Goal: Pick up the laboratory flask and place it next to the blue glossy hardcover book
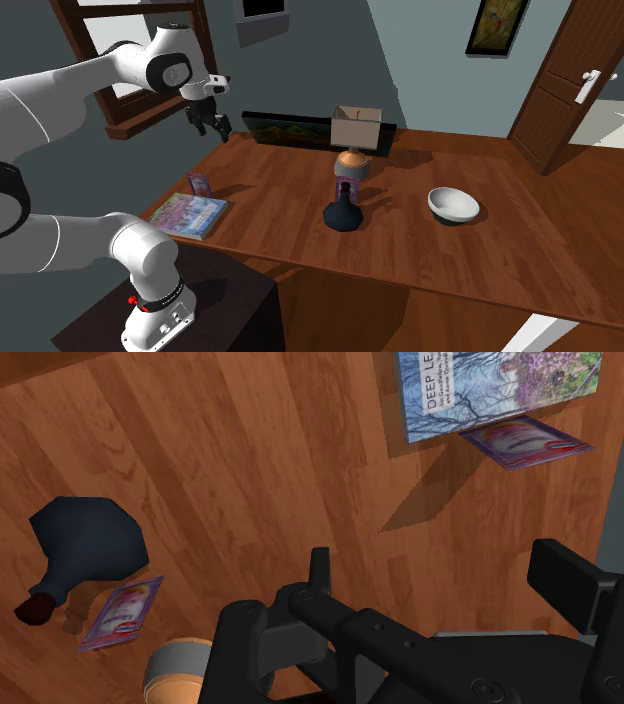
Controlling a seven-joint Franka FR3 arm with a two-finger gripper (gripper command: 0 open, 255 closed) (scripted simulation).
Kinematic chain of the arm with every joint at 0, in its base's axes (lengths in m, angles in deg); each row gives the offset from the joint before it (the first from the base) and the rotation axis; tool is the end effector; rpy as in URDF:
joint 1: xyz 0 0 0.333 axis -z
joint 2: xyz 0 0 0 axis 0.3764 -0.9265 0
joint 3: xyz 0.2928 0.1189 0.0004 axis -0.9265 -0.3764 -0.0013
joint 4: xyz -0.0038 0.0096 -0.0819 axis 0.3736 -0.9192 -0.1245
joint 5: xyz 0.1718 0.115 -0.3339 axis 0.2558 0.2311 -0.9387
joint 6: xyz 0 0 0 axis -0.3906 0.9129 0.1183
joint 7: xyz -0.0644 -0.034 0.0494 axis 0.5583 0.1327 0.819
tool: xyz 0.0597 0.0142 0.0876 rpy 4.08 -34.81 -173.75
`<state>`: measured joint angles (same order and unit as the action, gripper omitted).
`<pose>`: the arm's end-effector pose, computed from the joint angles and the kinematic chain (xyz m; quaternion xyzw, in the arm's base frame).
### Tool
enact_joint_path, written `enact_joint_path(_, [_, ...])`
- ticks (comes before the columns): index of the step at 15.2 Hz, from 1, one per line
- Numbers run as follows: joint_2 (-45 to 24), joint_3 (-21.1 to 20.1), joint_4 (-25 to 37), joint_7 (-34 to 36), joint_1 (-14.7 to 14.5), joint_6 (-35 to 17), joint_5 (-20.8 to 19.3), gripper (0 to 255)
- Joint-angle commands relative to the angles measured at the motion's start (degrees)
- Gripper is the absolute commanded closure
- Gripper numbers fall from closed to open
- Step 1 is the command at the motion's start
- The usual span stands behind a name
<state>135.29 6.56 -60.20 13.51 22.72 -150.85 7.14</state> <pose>0.3178 0.0110 0.6358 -0.9933 -0.0338 -0.1008 0.0452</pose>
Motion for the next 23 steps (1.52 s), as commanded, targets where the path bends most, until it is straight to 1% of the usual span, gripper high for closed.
enact_joint_path(1, [0.00,0.00,0.00,0.00,0.00,0.00,0.00,0])
enact_joint_path(7, [-8.31,5.24,1.59,-5.97,1.82,-4.40,-2.80,0])
enact_joint_path(13, [-18.11,10.25,5.45,-11.75,3.22,-8.25,-4.44,0])
enact_joint_path(18, [-27.22,14.18,10.40,-16.63,4.19,-10.68,-4.56,0])
enact_joint_path(23, [-37.10,17.66,16.96,-21.68,5.33,-12.14,-3.33,0])
